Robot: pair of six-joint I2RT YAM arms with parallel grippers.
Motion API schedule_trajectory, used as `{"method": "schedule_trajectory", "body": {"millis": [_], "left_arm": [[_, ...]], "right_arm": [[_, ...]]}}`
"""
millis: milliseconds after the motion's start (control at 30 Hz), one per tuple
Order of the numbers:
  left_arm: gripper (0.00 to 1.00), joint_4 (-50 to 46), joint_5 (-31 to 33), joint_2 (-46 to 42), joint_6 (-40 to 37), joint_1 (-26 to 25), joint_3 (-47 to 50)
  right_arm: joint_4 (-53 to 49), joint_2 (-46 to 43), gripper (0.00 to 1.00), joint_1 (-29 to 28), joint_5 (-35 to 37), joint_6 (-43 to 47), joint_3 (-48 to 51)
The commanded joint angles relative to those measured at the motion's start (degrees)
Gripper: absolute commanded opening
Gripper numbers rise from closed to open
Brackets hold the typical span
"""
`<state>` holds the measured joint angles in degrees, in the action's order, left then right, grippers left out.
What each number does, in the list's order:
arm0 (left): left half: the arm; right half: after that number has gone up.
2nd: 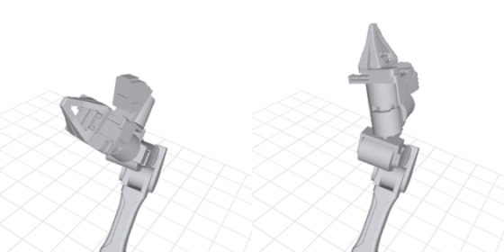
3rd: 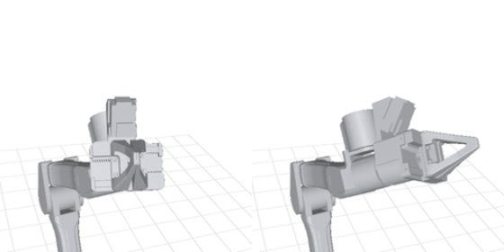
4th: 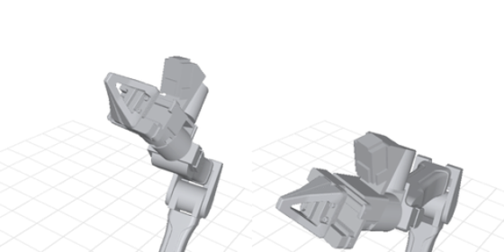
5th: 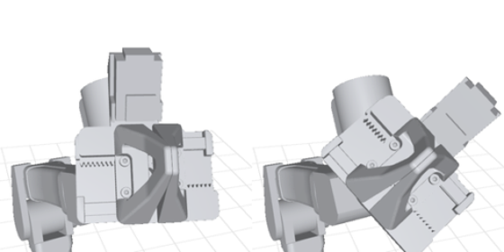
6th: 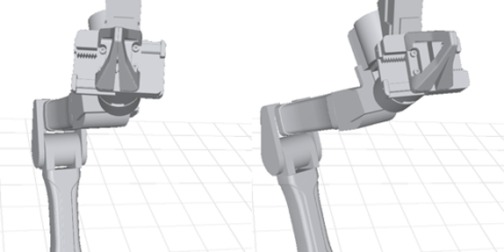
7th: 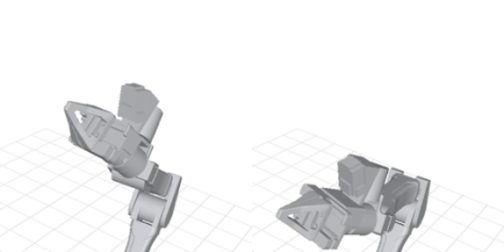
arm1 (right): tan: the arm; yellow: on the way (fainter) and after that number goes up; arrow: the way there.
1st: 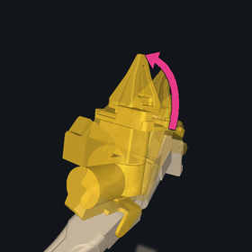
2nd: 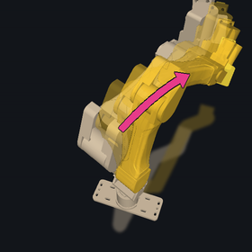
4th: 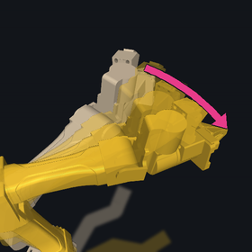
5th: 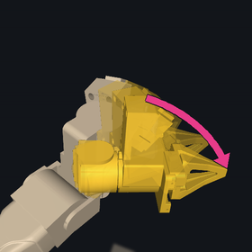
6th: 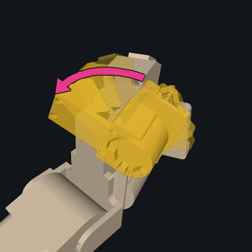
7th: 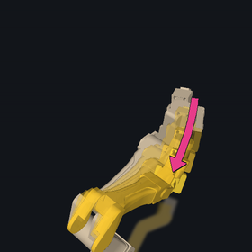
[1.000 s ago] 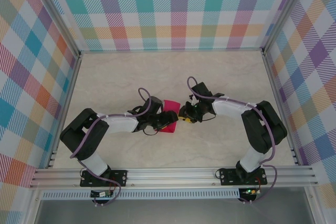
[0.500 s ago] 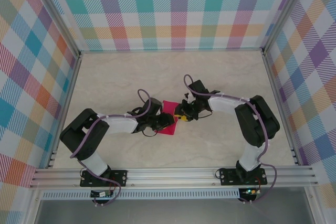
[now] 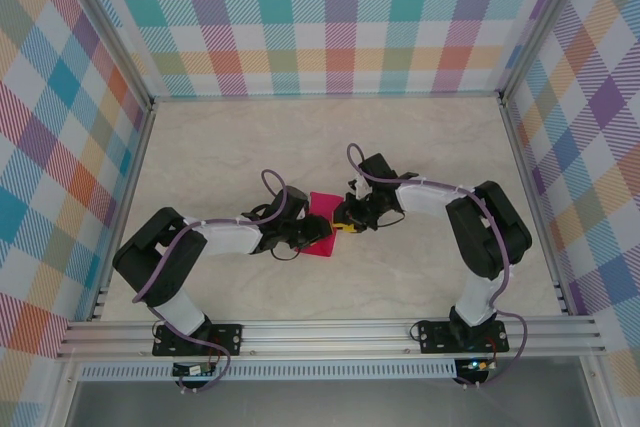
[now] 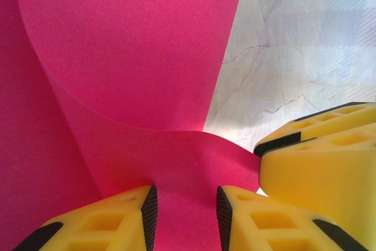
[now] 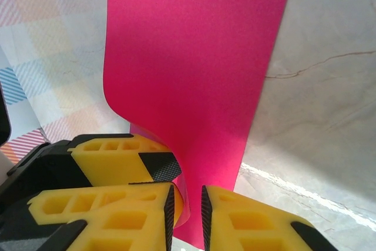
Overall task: Fold a paper plane with a square sheet of paper (pick it up from the middle)
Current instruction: Fold the triangle a second time at the center of the table.
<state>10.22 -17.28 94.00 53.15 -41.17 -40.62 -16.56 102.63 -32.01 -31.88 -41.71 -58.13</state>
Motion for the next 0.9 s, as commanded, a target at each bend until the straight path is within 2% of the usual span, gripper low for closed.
{"method": "schedule_trajectory", "body": {"millis": [0,400,600,667,800,867], "left_arm": [[0.34,-1.4,0.8,-1.6,-0.4,0.0,0.7],[0.33,-1.5,0.9,-2.0,-0.5,0.0,0.6],[0.33,-3.2,1.5,-3.5,-0.5,-0.1,0.7],[0.33,-6.2,2.7,-5.2,-0.7,0.1,0.6],[0.31,-21.9,11.2,-10.6,-1.1,1.2,-1.5],[0.29,-25.6,13.5,-13.2,-1.3,2.1,-0.9]], "right_arm": [[-0.8,0.7,0.18,-0.1,-2.3,1.8,-1.3],[-1.5,2.6,0.16,-0.9,-3.3,3.0,-2.3],[-1.2,1.6,0.04,-1.0,-0.6,2.8,-2.3],[-1.5,0.9,0.0,-1.1,0.1,3.4,-2.7],[-4.4,-0.1,0.0,-2.8,1.7,6.4,-4.6],[-6.7,-0.5,0.0,-4.1,3.8,8.3,-5.9]]}}
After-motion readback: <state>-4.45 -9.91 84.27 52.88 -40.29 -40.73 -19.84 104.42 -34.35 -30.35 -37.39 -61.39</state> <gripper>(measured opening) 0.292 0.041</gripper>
